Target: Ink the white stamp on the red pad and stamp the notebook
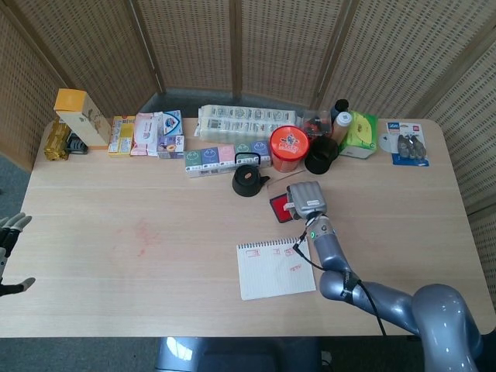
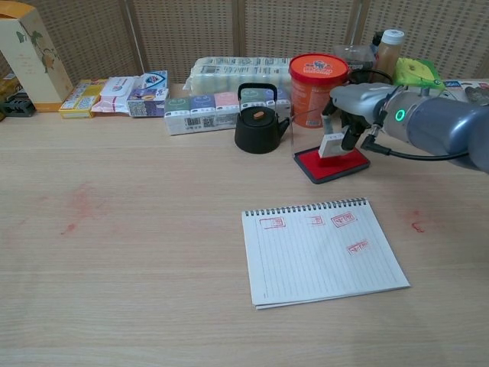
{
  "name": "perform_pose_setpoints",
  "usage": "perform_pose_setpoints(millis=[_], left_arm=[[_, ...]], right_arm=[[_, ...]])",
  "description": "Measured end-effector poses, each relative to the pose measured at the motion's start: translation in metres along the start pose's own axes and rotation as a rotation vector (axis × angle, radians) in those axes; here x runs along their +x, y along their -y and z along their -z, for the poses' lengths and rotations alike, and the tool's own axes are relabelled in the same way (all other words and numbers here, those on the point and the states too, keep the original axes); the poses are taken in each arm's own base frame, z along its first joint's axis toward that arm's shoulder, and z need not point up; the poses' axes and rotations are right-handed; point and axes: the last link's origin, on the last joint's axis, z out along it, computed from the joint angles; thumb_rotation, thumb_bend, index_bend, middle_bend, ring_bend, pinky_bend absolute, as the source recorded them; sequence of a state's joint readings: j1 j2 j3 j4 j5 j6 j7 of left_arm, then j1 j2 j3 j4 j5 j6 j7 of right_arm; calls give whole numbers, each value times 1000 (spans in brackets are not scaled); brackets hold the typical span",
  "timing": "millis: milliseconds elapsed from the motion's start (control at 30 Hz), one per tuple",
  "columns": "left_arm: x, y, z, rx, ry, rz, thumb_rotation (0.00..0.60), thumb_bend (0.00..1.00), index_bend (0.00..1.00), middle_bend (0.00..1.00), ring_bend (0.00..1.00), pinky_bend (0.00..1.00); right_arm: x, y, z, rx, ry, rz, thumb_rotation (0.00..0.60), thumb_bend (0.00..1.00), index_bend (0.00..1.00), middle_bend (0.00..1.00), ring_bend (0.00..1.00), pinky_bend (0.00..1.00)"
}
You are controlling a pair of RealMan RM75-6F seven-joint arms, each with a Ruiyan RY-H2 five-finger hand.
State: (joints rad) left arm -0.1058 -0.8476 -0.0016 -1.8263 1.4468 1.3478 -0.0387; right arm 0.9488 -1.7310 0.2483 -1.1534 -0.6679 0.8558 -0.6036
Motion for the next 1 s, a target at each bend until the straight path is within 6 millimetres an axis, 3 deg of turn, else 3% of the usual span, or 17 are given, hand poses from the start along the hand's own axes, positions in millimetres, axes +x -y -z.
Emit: perform_pose_setpoints(millis=[200,433,700,1000], left_arm=[[-2,-3,1,-15,8,-7,600,0,0,0,0,3],[-2,-4,2,-22,11,-7,600,0,0,0,0,3],[-6,-5,1,-26,27,-17,600,0,0,0,0,3],[-9,-8,1,-28,33,-30,600,0,0,0,0,3]], right_arm=[[27,4,25,37,-44,10,600,444,642,1000,1000,1000],[56,-7,46,10,-83,35,600,445,642,1000,1000,1000],[61,-8,66,7,-64,59,600,445,644,1000,1000,1000],[57,0,112,59,21,100,600,446,651,1000,1000,1000]])
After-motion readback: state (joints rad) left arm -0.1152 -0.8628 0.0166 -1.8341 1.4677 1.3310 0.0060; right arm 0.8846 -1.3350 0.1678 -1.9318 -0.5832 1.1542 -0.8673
